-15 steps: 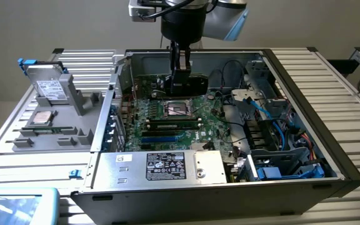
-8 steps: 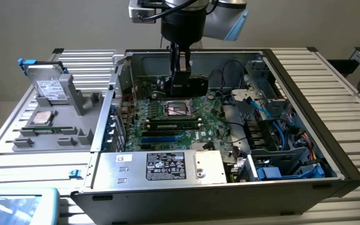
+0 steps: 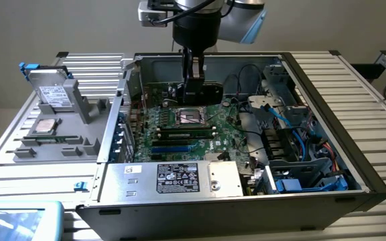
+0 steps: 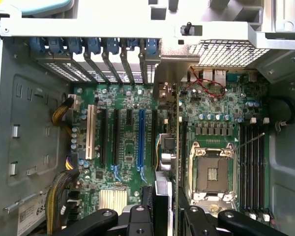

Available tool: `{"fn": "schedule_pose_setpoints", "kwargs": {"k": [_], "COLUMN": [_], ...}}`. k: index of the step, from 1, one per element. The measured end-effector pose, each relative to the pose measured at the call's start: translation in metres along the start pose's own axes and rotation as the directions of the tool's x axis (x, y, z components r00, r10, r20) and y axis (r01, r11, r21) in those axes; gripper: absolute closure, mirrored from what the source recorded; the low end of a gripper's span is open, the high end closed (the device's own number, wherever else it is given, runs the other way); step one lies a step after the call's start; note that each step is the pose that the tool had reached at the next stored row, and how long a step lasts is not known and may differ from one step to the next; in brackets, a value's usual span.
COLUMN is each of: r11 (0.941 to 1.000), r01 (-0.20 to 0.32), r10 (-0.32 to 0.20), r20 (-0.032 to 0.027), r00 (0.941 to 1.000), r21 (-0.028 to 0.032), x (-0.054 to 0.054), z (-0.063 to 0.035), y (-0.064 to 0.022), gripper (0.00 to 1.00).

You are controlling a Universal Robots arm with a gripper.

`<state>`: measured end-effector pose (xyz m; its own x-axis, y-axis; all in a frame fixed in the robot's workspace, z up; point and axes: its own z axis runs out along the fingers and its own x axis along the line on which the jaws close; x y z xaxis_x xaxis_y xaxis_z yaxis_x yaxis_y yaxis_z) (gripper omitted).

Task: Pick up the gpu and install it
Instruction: 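Insert the gpu into the slot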

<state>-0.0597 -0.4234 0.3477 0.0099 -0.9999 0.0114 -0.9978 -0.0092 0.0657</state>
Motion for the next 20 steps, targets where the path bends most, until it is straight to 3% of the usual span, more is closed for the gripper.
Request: {"fn": "schedule_pose_setpoints", "kwargs": {"k": [20], "r11": [1.0], "r01": [0.0], "r10": [0.0], "r20": [-0.0002], "r00": [1.0], "r21": [-0.0001], "x": [0.0073], "z": [0.0102], "y": [0.0094], "gripper": [0.71]}}
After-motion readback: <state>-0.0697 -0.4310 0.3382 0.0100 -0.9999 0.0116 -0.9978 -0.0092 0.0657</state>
